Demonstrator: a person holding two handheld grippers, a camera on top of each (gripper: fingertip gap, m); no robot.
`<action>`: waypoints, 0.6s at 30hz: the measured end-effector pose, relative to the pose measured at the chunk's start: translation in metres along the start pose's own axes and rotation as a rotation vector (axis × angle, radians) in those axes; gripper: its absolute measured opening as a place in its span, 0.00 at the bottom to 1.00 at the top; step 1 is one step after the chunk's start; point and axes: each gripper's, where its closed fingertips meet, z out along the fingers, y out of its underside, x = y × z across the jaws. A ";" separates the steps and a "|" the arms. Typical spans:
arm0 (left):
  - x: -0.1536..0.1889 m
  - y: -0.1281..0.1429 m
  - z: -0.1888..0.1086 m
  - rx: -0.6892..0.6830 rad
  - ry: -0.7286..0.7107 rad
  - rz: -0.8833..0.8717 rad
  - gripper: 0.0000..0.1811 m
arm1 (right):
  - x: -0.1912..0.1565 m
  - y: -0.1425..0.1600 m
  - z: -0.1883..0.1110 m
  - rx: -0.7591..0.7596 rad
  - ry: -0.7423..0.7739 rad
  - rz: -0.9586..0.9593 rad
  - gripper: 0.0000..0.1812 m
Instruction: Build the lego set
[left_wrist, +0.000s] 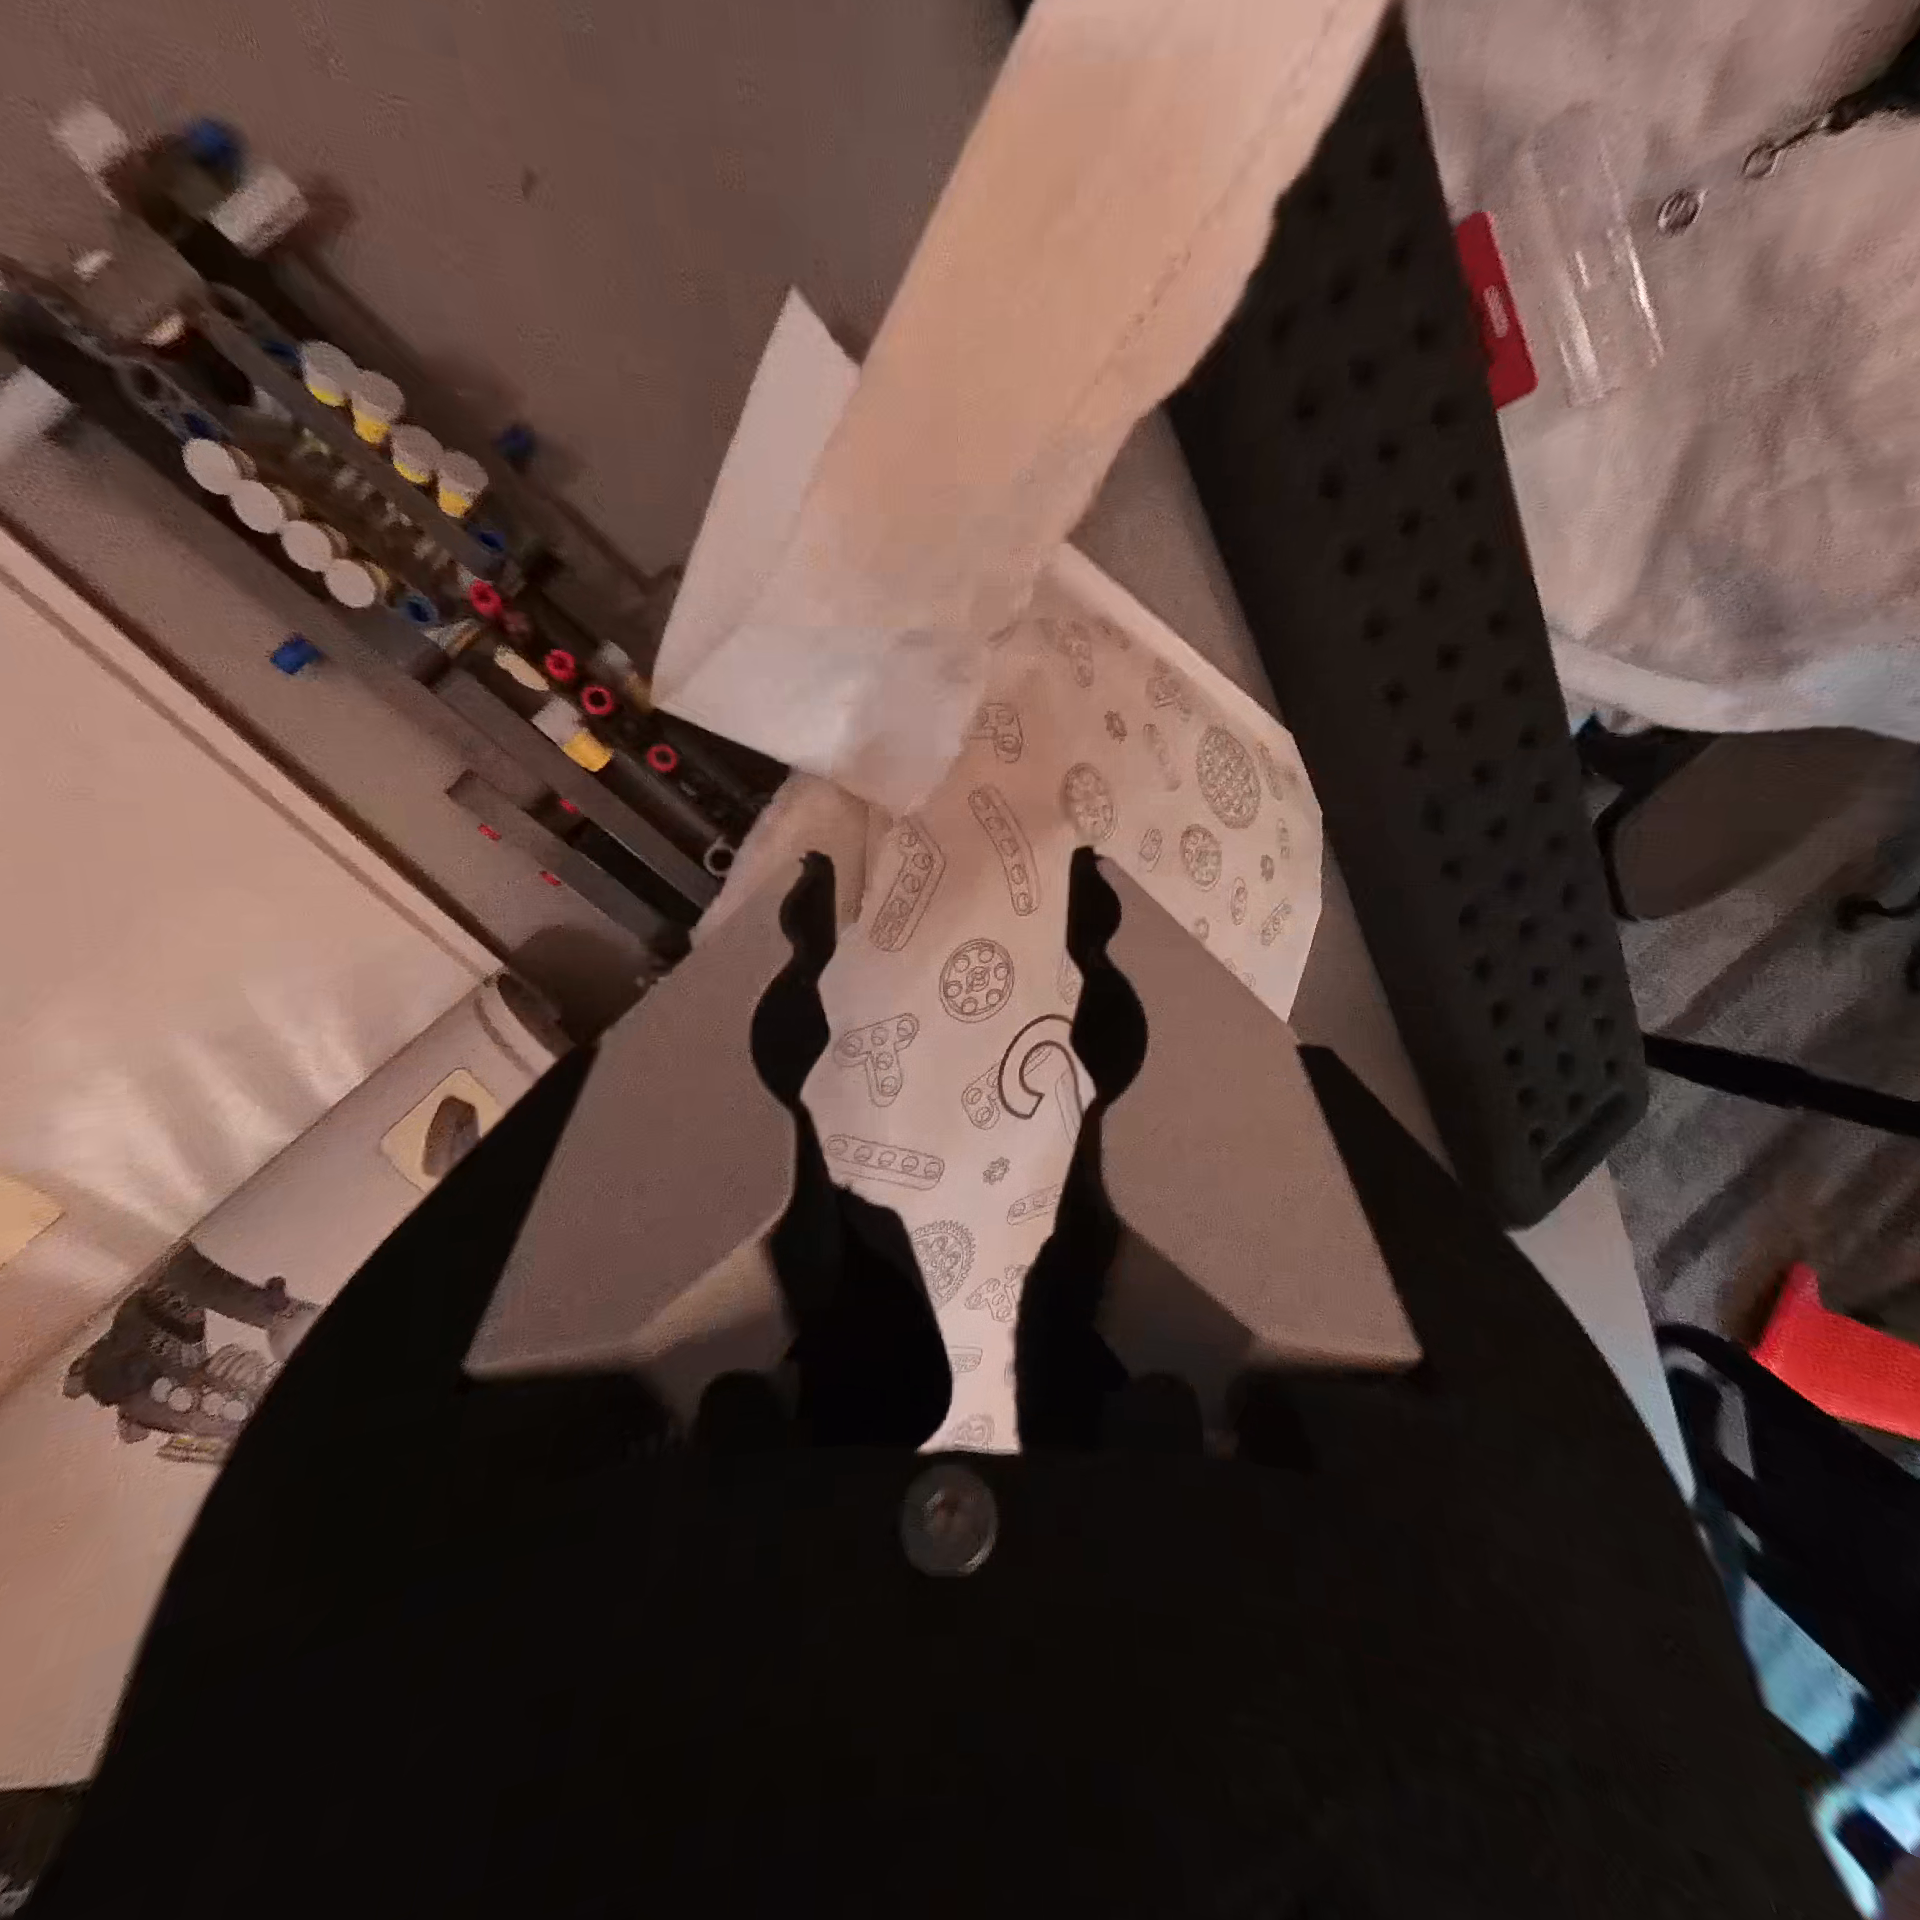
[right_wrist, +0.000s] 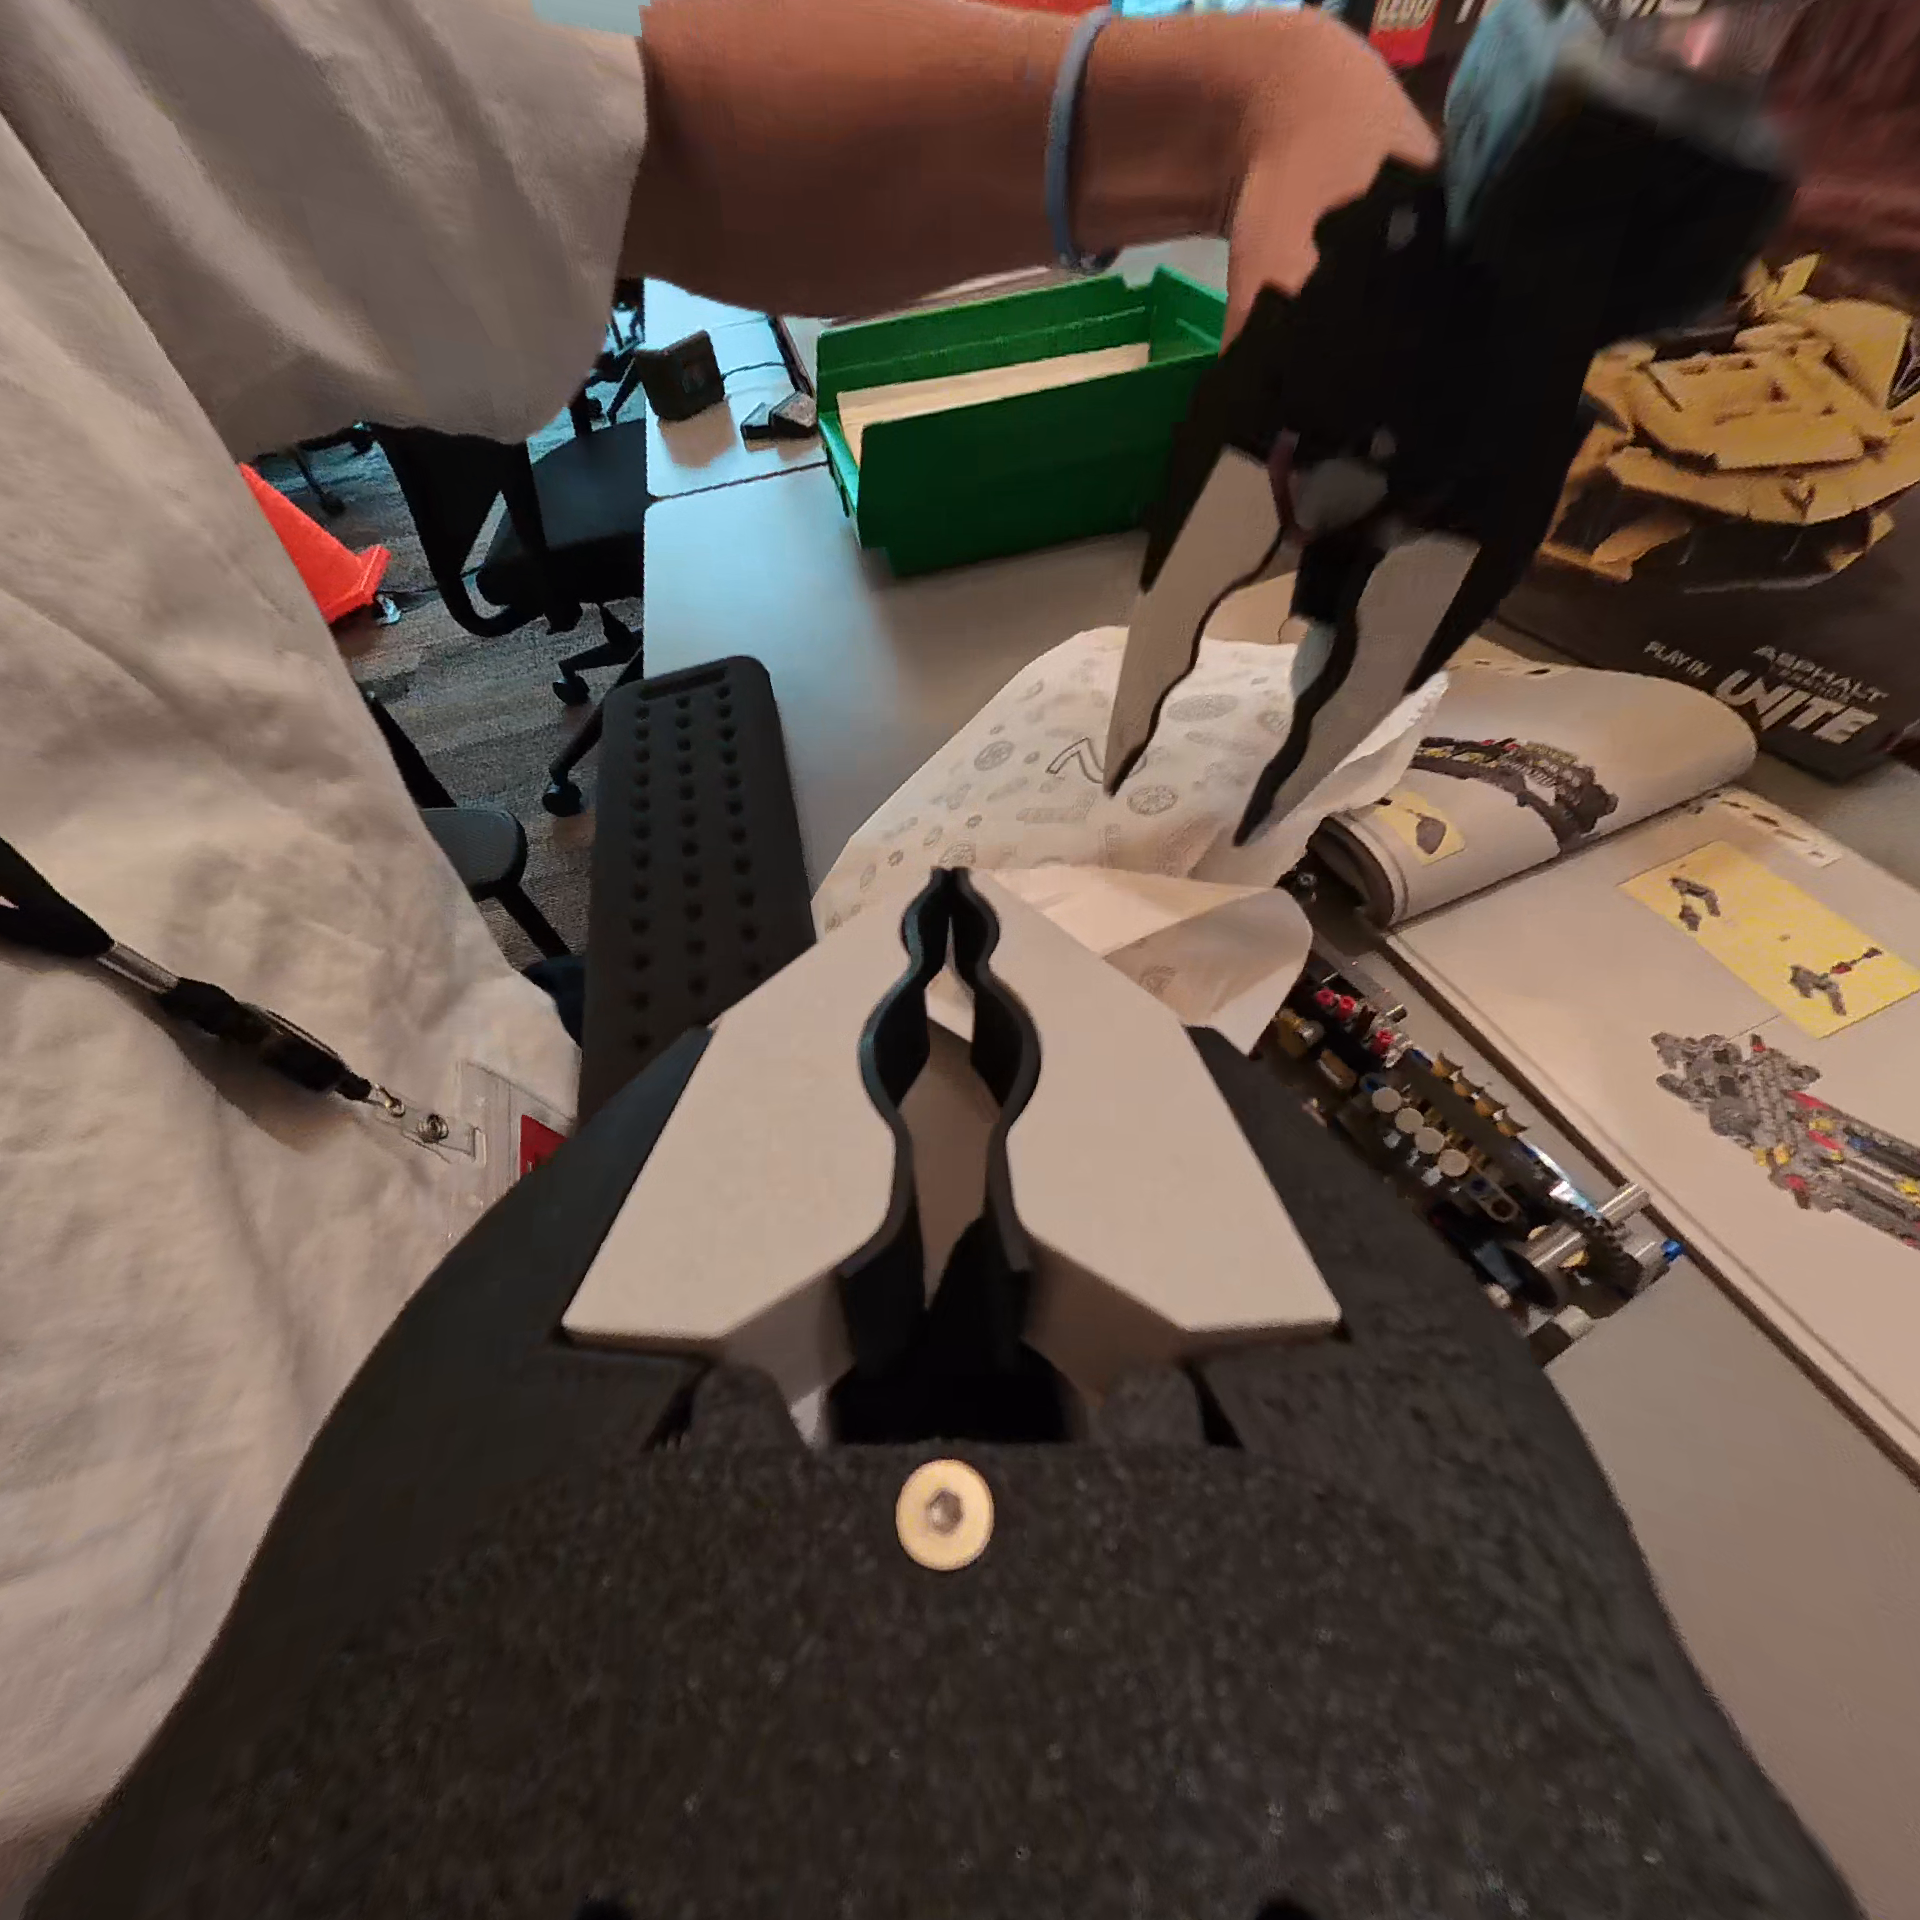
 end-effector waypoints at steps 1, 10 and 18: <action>-0.002 0.005 0.006 -0.045 0.014 -0.007 0.25 | 0.001 -0.003 -0.001 0.010 0.003 -0.004 0.00; 0.017 0.026 0.006 -0.031 -0.050 -0.011 0.00 | 0.004 0.000 -0.019 -0.013 0.014 0.006 0.00; 0.064 0.026 -0.016 0.245 -0.173 -0.026 0.00 | 0.006 0.064 -0.038 0.068 -0.065 0.348 0.00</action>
